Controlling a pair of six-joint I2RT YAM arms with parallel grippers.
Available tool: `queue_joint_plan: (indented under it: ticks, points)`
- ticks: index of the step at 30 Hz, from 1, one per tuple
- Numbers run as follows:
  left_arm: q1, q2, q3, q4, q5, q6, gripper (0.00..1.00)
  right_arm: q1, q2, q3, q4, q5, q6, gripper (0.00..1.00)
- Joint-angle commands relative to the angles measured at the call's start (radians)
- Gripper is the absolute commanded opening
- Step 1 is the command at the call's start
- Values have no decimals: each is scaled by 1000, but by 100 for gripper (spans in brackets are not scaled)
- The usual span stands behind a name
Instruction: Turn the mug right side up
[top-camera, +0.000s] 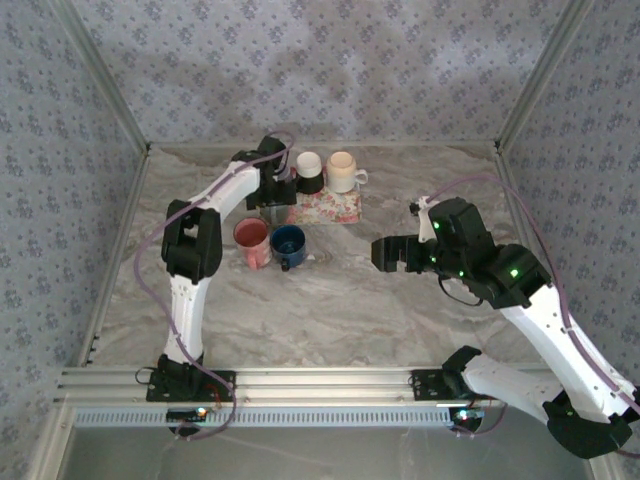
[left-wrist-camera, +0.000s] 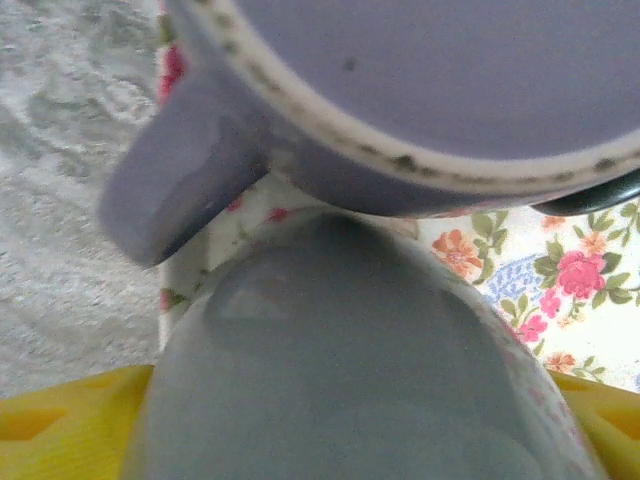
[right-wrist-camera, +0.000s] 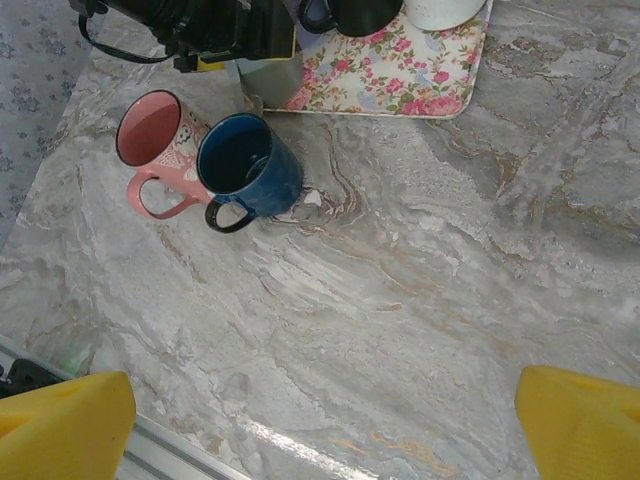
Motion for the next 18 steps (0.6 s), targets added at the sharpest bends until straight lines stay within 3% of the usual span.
queue_joint_plan:
  ticks: [1, 8, 18]
  points:
    - [6, 10, -5, 8, 16, 0, 79, 8, -17, -8, -16, 19, -14, 100]
    - [6, 0, 8, 6, 18, -1, 46, 6, -27, -22, -10, 17, -13, 100]
    - [-5, -30, 71, -56, -1, 5, 39, 3, -48, -34, -5, 18, -14, 100]
